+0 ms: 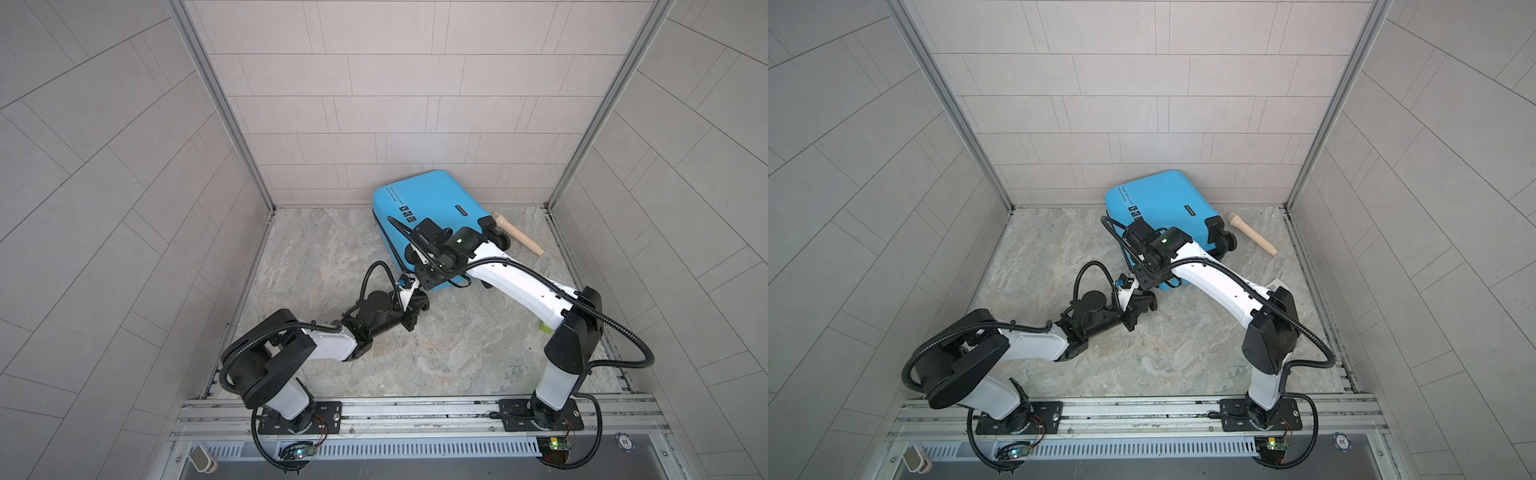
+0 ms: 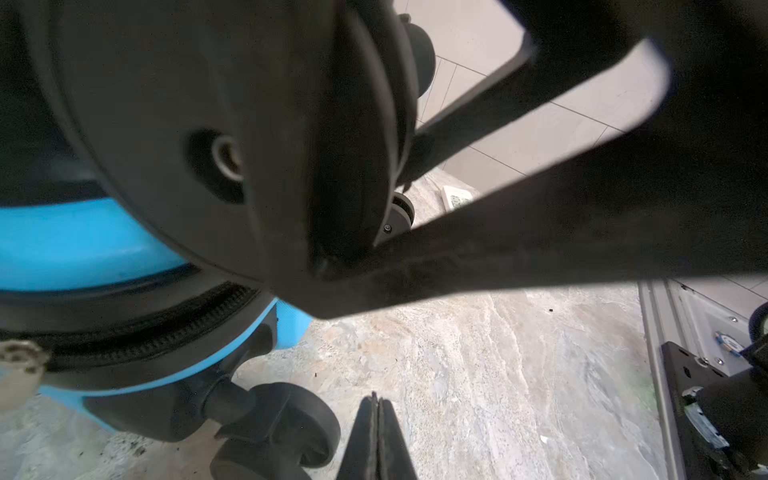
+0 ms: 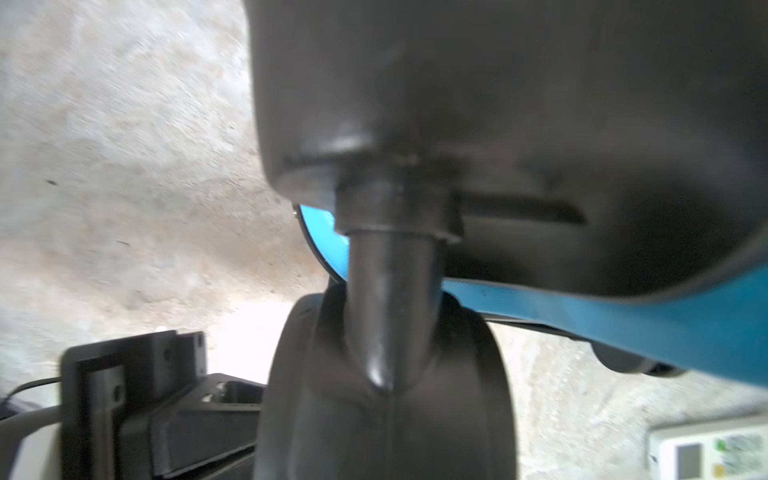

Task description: Pack the luggage

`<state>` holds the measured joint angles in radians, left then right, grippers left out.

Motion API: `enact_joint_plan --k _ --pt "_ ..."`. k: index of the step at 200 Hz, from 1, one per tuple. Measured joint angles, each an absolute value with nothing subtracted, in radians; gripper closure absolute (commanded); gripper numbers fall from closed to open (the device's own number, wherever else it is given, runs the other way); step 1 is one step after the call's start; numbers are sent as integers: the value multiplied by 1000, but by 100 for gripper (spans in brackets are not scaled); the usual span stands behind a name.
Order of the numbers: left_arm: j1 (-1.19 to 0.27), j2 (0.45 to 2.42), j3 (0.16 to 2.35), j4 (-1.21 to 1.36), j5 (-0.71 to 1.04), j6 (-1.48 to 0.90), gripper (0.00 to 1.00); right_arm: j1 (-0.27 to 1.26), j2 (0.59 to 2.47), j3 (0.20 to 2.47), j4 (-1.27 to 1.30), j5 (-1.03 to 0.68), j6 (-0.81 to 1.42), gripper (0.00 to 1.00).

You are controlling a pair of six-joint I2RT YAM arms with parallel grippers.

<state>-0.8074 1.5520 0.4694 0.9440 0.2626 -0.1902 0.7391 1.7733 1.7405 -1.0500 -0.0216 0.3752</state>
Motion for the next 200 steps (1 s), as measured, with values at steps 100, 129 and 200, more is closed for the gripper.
enact_joint_plan --k 100,129,200 --pt "-803 1349 344 936 69 -145 80 746 1773 1713 -982 -64 423 100" --pt "-802 1192 357 794 -26 -111 72 748 1752 1663 -945 -65 425 100" --pt "-797 1006 230 759 -270 -105 0 745 1694 1595 -898 -63 427 100"
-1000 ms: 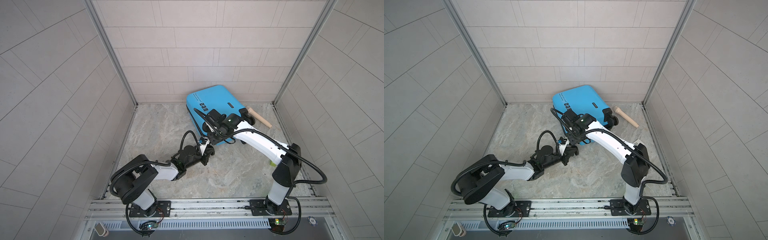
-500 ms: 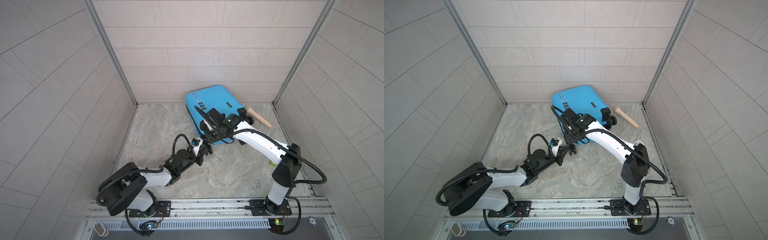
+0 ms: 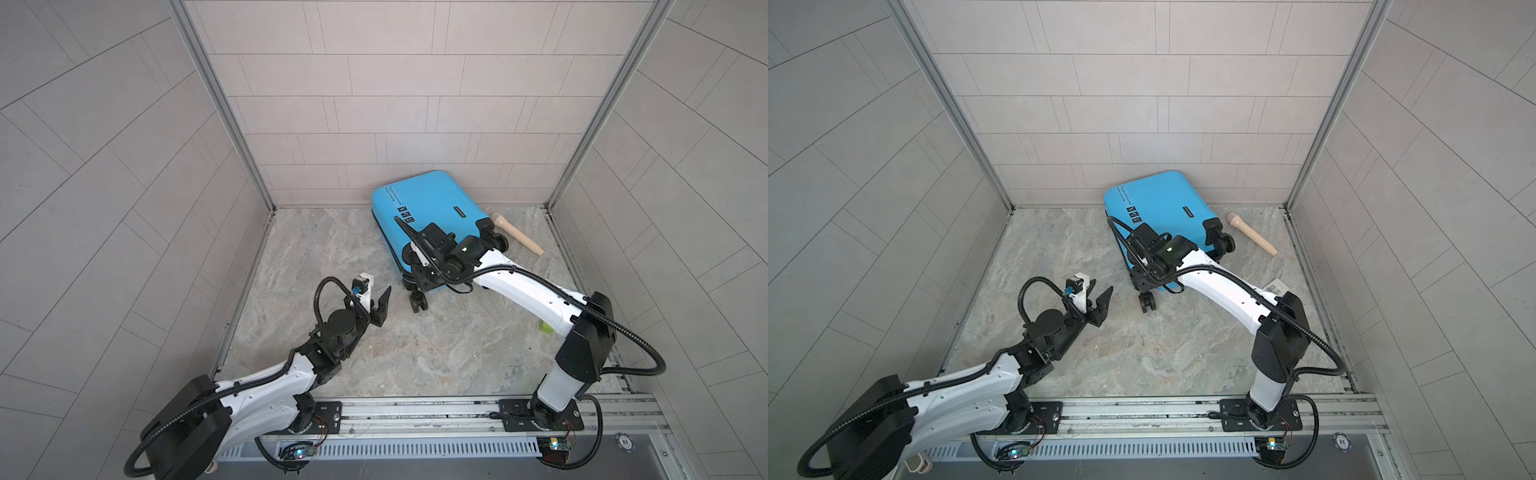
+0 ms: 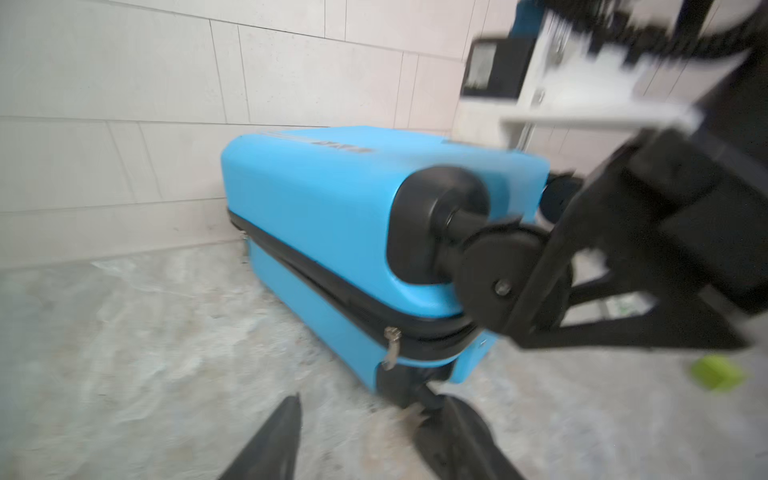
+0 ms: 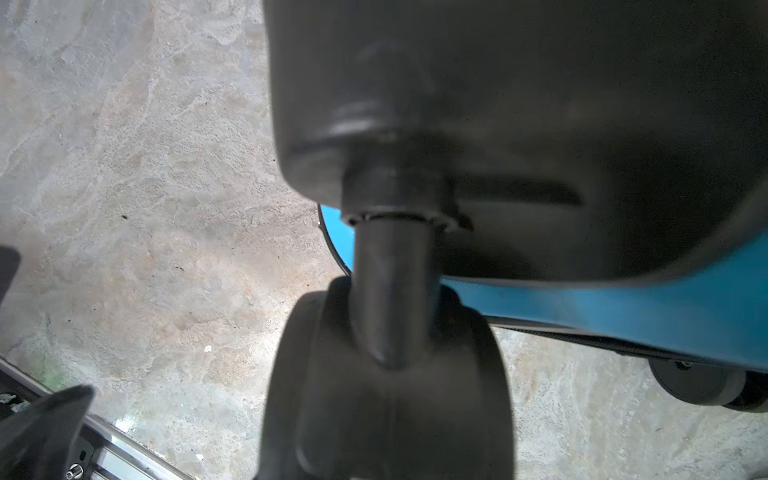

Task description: Pack the luggage

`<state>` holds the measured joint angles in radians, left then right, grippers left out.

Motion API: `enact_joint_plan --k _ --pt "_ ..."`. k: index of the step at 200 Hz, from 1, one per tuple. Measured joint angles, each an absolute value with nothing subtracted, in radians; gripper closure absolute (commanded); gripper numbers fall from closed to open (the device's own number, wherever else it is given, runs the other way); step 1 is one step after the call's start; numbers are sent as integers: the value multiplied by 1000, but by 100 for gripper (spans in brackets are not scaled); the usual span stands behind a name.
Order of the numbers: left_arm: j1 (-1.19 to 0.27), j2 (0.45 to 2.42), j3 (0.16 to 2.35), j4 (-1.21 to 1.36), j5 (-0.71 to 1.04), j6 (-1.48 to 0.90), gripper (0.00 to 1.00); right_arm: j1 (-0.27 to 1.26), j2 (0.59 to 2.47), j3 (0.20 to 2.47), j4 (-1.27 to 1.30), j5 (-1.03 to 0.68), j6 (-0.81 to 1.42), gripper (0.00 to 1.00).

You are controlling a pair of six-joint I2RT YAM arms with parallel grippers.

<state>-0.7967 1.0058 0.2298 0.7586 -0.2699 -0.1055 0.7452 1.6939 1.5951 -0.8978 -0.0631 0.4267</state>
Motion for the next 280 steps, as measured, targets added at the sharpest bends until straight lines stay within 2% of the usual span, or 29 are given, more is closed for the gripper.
enact_joint_plan --k 33,62,87,108,181,206,263,280 --pt "-794 1135 257 766 -252 -112 2 744 1691 1593 -894 -66 427 100" --pt "-793 1389 258 969 -224 -103 31 744 1687 1576 -884 -70 427 100" --pt "-775 1596 274 1137 -188 -115 42 744 1679 1563 -873 -72 427 100" --pt "-745 1671 328 1195 -136 -126 43 744 1674 1557 -864 -72 429 100" --pt "-624 1730 426 1306 49 -162 52 741 1666 1546 -852 -75 438 100" --pt "-609 1747 439 1316 105 -166 55 738 1665 1546 -857 -70 439 100" --pt "-601 1784 470 1334 178 -168 70 732 1664 1546 -859 -62 439 100" --pt "-599 1794 479 1337 191 -170 70 730 1664 1546 -859 -61 442 100"
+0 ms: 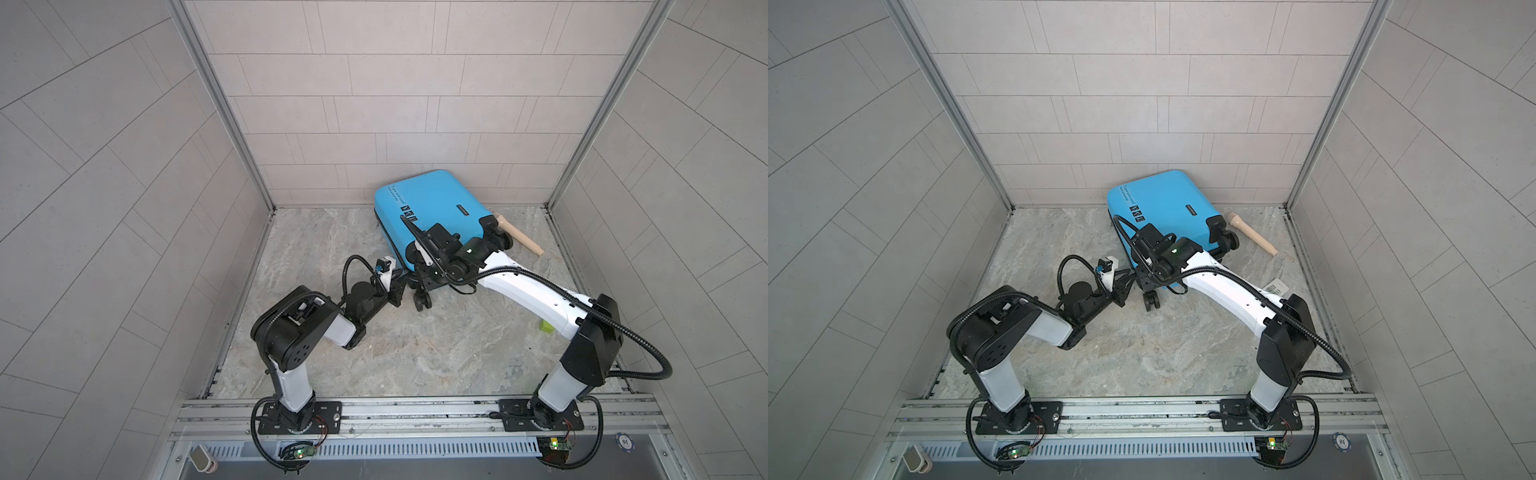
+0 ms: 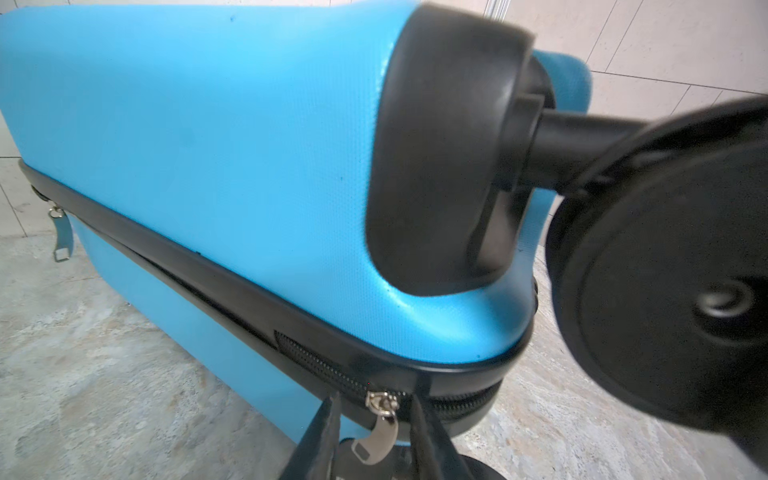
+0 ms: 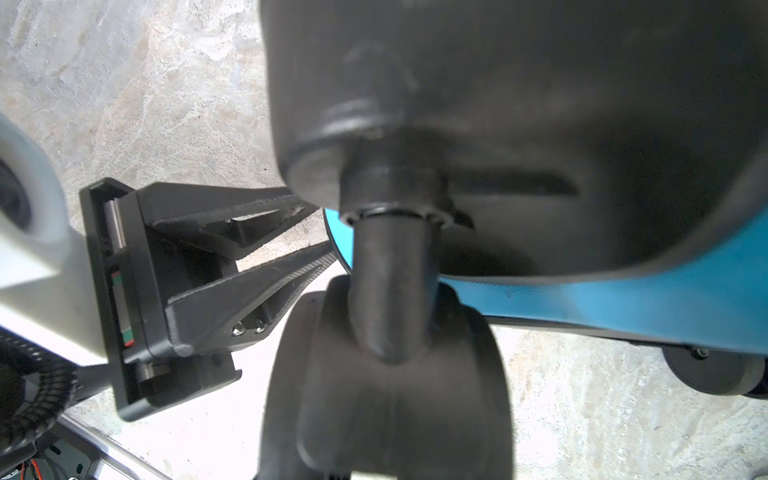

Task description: Pack the luggage

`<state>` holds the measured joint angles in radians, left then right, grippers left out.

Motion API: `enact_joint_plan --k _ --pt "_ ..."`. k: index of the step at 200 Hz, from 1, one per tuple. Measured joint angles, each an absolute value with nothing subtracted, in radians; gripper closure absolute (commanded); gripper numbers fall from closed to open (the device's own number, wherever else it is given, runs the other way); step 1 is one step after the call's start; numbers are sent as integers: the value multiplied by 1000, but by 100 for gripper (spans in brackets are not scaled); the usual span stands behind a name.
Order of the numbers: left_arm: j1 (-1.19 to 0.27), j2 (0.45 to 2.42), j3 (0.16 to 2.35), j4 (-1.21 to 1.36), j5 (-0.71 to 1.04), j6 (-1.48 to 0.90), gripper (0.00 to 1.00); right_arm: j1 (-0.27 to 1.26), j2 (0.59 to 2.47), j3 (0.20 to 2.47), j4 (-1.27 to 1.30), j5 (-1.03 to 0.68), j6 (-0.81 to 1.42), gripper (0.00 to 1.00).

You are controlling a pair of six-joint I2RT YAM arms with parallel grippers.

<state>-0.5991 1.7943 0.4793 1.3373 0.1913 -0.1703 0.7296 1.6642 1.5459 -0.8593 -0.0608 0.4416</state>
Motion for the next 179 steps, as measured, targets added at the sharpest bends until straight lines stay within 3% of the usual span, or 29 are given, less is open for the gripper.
enact_joint_plan --k 37,96,179 --pt "-595 1800 482 1339 208 -167 65 728 1664 1546 -860 -61 442 100" --pt "-589 1800 479 1341 216 -164 73 728 1664 1546 -860 -64 442 100" --pt "-585 1802 472 1330 221 -159 69 728 1664 1546 -859 -72 442 100"
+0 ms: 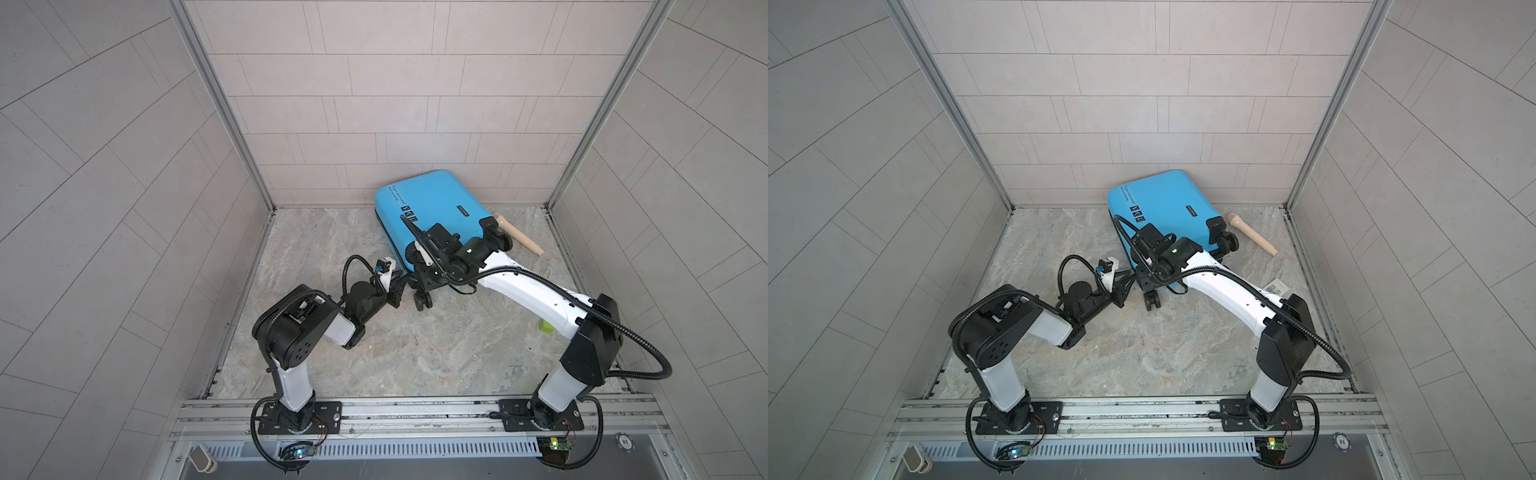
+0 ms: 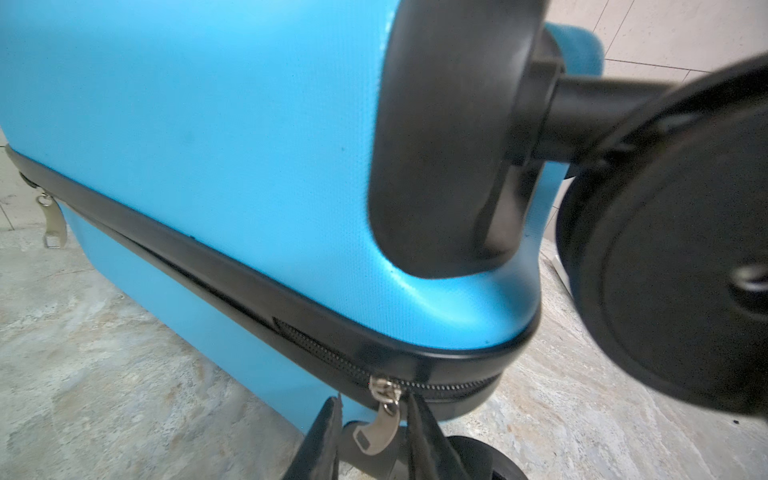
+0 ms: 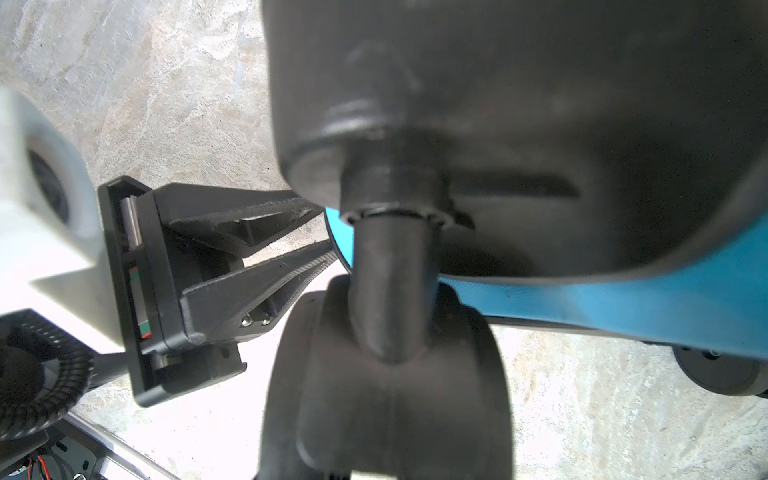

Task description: Pack the luggage

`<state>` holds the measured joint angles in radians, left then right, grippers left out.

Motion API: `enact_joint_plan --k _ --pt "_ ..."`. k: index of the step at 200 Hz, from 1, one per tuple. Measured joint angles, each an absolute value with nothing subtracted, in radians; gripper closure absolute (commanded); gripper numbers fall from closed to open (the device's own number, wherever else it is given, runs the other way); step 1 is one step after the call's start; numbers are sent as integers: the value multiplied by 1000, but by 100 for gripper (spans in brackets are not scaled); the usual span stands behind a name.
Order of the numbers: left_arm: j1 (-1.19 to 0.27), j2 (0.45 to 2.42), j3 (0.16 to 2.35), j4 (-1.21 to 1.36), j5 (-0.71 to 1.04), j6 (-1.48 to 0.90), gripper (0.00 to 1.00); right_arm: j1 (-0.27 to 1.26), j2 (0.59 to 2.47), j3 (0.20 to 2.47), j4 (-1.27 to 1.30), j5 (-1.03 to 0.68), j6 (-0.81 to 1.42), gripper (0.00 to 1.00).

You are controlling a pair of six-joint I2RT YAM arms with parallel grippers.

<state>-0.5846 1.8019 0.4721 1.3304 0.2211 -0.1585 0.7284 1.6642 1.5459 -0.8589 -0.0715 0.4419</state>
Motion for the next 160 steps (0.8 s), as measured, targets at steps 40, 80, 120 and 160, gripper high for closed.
enact_joint_plan --k 40,80,120,160 --pt "-585 1814 472 1330 224 -157 72 728 1664 1546 -859 -72 442 100" --pt "-585 1839 472 1327 225 -149 73 728 1664 1546 -859 -72 442 100" --pt "-583 1842 479 1325 226 -138 76 728 1664 1546 -859 -72 442 100" --pt "-579 1845 503 1296 245 -131 80 728 1664 1546 -863 -71 442 100"
